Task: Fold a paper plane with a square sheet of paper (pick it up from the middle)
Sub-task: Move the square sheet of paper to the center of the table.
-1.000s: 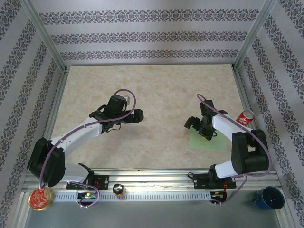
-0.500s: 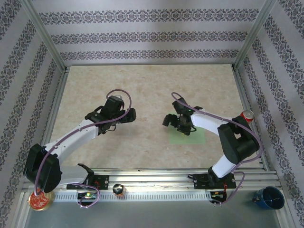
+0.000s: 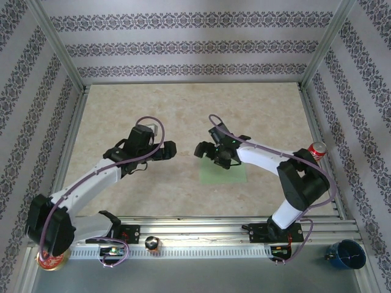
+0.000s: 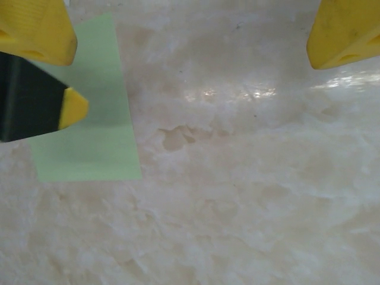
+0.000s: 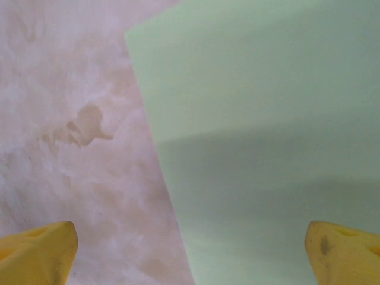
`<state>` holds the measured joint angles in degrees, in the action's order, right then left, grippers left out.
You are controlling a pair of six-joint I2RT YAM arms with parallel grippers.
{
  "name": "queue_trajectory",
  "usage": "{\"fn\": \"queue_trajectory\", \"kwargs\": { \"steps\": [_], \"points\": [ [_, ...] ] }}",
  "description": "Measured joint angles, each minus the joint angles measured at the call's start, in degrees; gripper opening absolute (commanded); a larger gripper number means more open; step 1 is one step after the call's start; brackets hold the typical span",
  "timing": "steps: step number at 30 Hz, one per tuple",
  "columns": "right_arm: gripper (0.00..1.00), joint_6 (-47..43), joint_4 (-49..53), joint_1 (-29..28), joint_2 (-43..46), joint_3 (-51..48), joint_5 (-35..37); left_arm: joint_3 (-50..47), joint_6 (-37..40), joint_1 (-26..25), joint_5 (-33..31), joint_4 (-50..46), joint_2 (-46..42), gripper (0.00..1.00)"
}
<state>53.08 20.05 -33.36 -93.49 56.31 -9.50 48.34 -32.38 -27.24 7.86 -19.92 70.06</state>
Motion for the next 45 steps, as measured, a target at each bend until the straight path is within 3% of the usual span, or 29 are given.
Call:
{"fn": "queue_trajectory", "kwargs": {
  "steps": [7, 15, 25, 38, 45],
  "points": [
    [0.98, -6.1, 1.2, 7.9, 3.5, -2.9, -0.6, 6.8, -2.8, -0.4, 5.4, 1.8, 11.3, 1.00],
    [0.98, -10.7, 1.1, 8.5, 1.6, -3.7, -6.4, 9.4, -5.0, -1.3, 7.0, 2.8, 16.1, 0.99],
    [0.98, -8.2, -1.8, 5.6, -2.5, -3.7, -7.7, 9.3, -5.2, -1.3, 6.1, 2.6, 16.0, 1.00],
    [0.98, 5.6, -9.9, -1.9, -6.1, -1.4, -4.6, 8.4, -5.6, -1.1, 8.8, 2.8, 14.5, 0.89],
    [0.98, 6.9, -11.6, -5.0, -5.6, -1.3, -3.6, 8.2, -5.6, -1.1, 9.7, 2.6, 14.4, 0.85]
  ]
}}
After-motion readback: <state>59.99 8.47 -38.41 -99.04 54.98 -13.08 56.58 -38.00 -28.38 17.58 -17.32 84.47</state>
